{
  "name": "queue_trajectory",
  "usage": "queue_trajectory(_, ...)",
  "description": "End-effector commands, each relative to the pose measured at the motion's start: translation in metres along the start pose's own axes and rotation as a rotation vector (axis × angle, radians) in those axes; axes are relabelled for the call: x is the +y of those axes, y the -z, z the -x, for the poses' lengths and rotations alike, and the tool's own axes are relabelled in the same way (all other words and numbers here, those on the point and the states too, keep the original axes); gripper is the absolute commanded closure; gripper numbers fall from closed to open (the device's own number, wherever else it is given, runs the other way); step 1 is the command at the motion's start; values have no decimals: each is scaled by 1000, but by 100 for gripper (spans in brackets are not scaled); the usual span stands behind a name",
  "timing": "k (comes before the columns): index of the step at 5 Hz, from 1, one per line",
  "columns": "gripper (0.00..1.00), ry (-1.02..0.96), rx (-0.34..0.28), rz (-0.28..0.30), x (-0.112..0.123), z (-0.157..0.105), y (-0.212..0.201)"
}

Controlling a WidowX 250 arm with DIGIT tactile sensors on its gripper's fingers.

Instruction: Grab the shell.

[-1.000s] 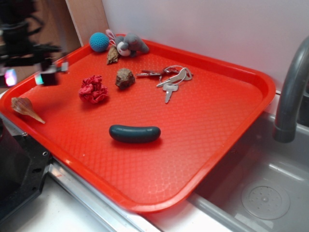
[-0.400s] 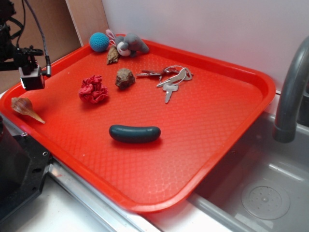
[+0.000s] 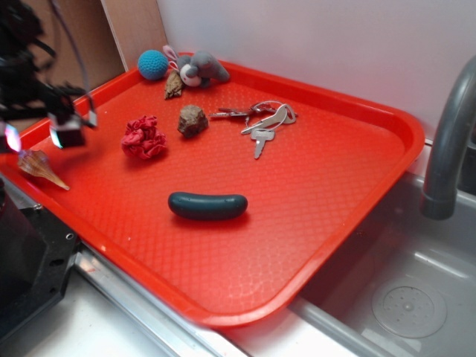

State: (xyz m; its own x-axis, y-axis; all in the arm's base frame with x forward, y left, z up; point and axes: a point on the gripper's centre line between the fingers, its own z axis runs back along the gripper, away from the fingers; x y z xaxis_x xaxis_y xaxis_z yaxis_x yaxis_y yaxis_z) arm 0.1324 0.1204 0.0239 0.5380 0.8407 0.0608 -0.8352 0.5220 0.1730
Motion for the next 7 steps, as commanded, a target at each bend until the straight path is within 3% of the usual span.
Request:
queue_trajectory(1,0,79,-19,55,-7,5,5)
queue_trajectory(2,0,98,-18,69,-6,11,1)
queue_trajectory(3,0,63,-56,119,-1,14,-14)
queue_trajectory(4,0,33,-29,256,3,1,-29)
queue_trajectory(5,0,52,-2,275,4,4,-28)
queue_trajectory(7,0,101,20,201,4,20,-10)
